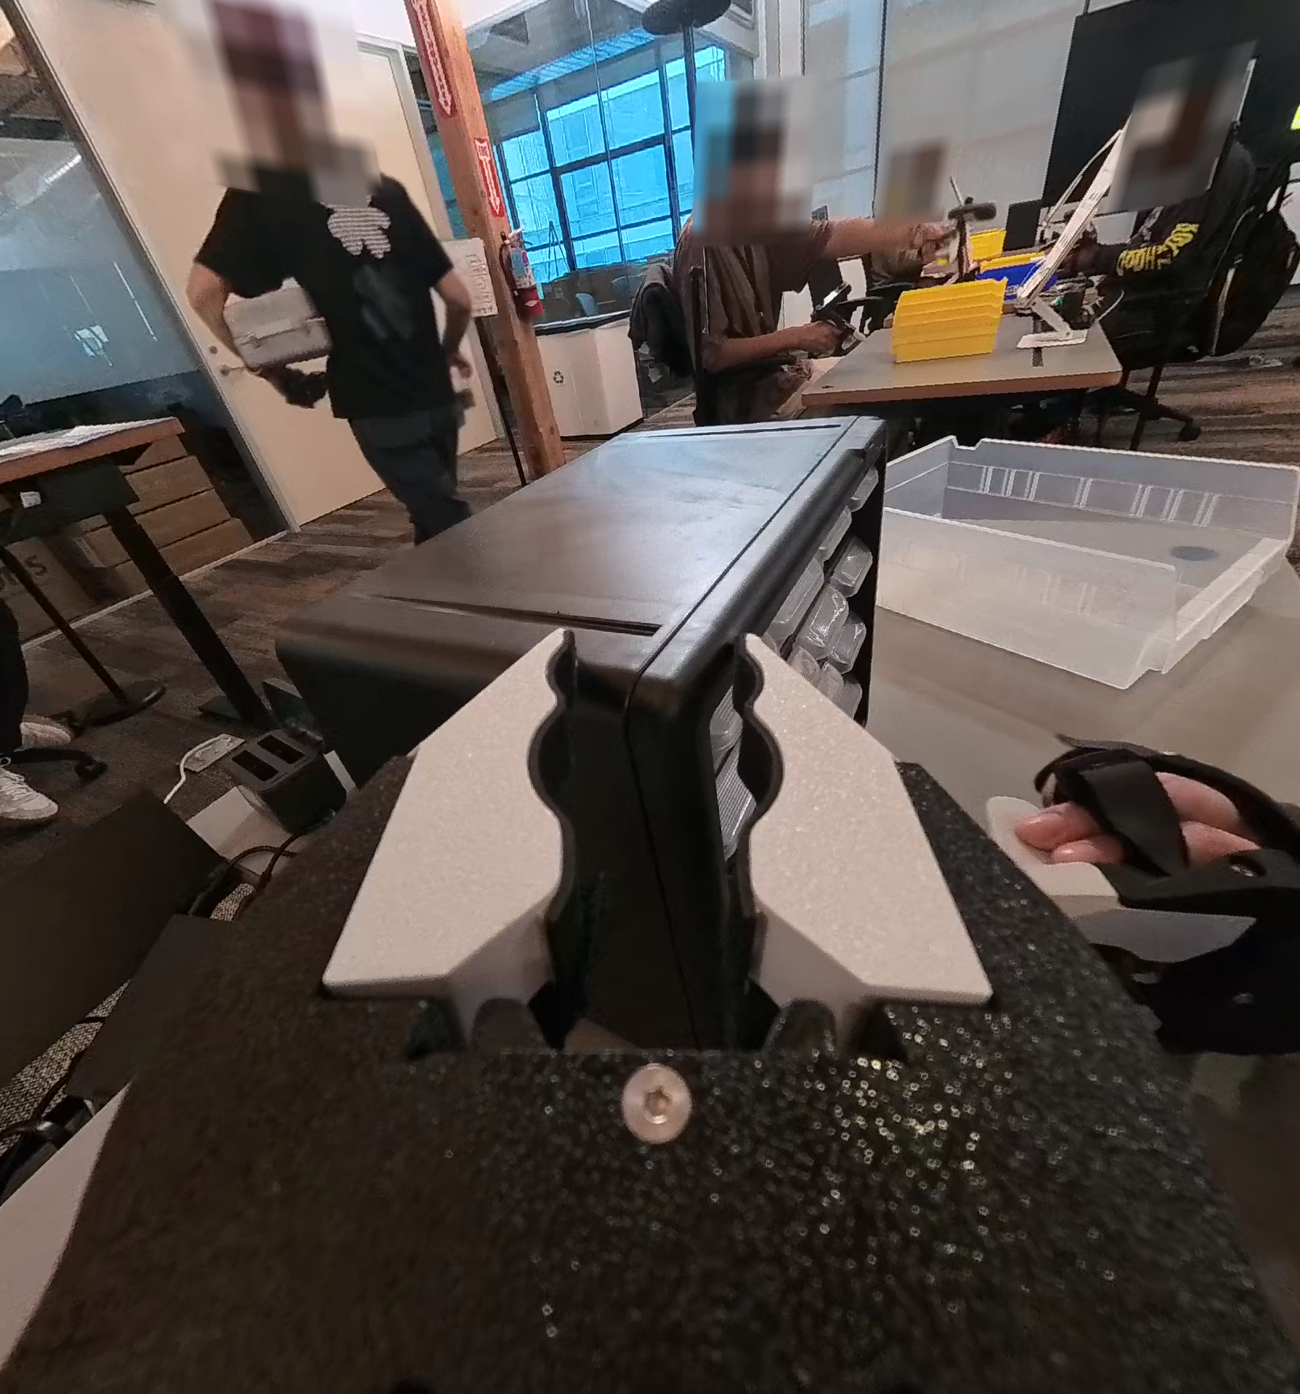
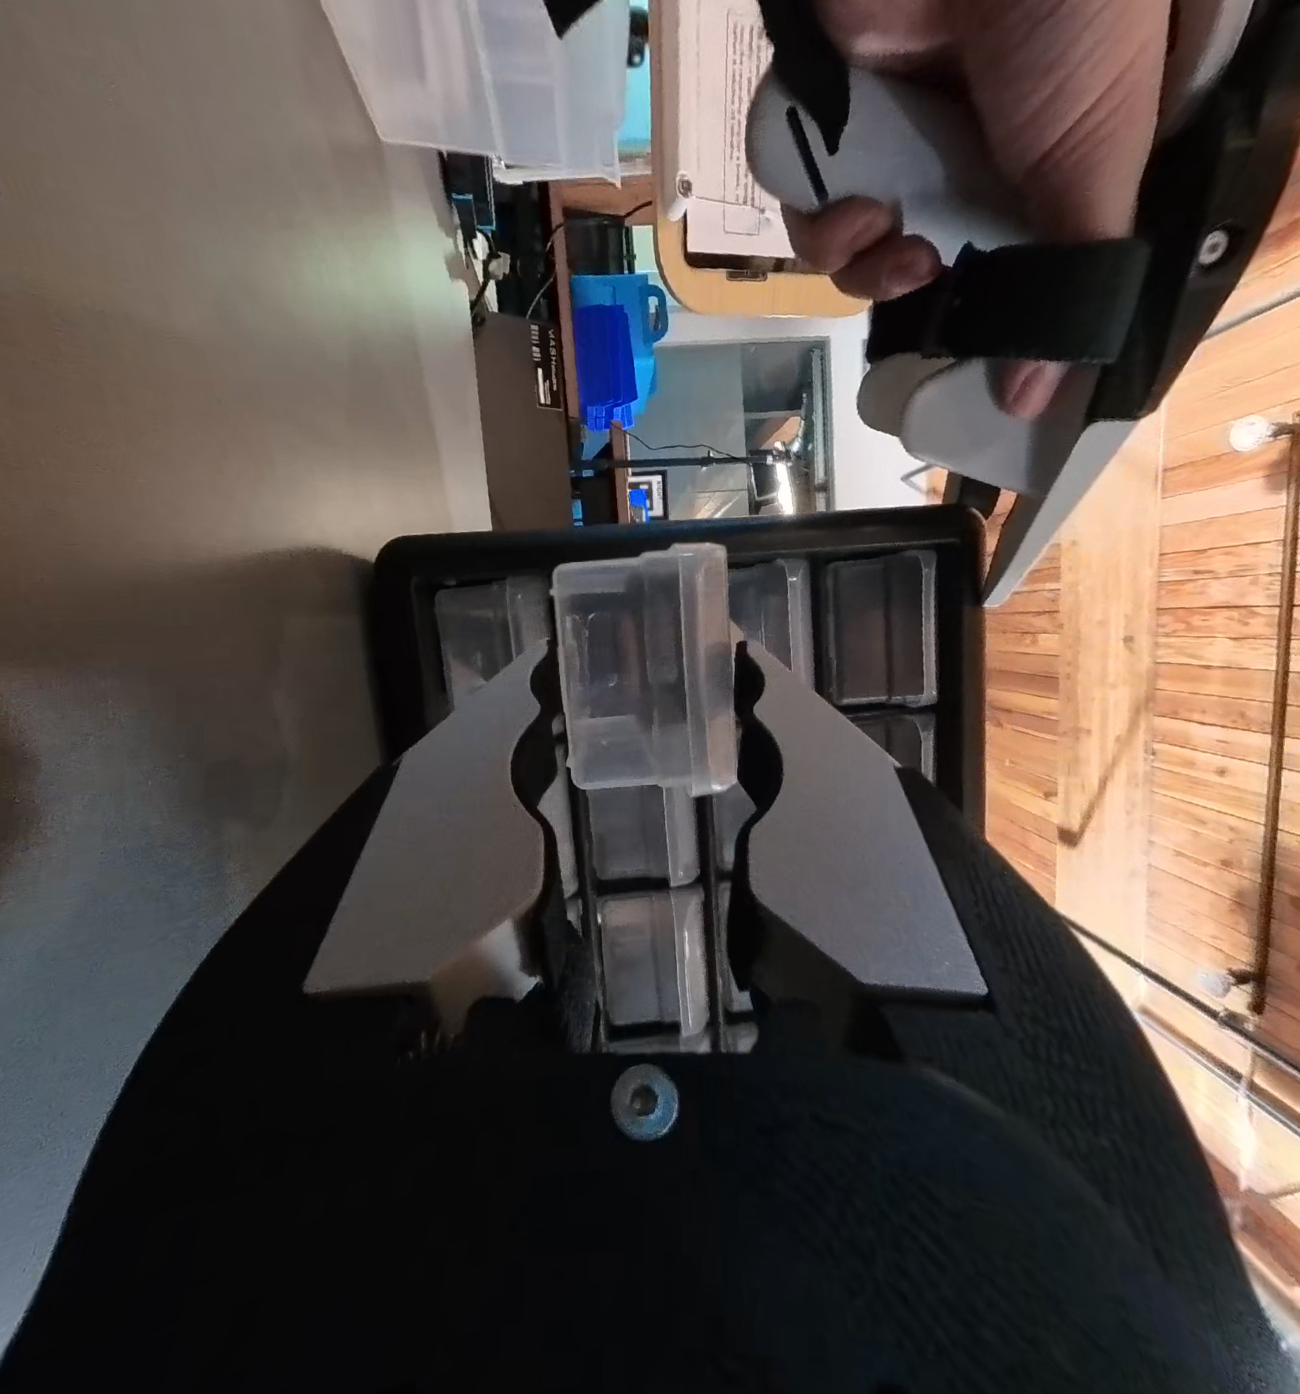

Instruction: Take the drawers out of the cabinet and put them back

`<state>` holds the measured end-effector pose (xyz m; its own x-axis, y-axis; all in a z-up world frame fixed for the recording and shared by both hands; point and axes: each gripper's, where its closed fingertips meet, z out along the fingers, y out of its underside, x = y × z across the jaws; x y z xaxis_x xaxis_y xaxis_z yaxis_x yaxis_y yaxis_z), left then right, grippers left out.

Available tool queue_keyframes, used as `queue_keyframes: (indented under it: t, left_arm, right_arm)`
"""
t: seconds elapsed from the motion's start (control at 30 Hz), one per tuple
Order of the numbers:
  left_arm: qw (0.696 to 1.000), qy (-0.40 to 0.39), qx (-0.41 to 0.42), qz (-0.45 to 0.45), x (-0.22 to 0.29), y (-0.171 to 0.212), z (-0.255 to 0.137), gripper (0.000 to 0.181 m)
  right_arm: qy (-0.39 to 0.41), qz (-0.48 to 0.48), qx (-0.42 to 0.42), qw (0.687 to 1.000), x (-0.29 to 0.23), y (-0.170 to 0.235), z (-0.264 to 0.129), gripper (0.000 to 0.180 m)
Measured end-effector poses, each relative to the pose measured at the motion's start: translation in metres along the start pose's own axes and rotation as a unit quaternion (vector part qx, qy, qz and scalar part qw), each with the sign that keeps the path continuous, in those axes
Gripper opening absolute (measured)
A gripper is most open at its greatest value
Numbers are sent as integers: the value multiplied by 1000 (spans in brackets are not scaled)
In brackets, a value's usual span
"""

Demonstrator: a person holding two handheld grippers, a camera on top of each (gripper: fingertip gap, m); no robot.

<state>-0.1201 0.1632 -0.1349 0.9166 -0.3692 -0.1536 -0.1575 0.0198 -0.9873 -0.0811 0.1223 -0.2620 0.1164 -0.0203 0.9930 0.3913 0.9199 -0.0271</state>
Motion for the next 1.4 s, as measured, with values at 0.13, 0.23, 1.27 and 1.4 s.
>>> queue_keyframes:
  t: [0.13,0.23,1.27,1.4]
  left_arm:
    - [1000,0,1,0,0,0,0,39]
    - [1000,0,0,1,0,0,0,40]
    - [1000,2,3,-3,0,0,0,39]
    - [1000,2,4,-4,0,0,0,39]
  right_arm:
    - [-1,-2,14,1000,1,-9,-13,45]
    - [1,-5,25,1000,2,-17,-24,45]
    - [-128,123,62,982,24,-18,-96,45]
    - [-155,77,39,984,9,2,-118,44]
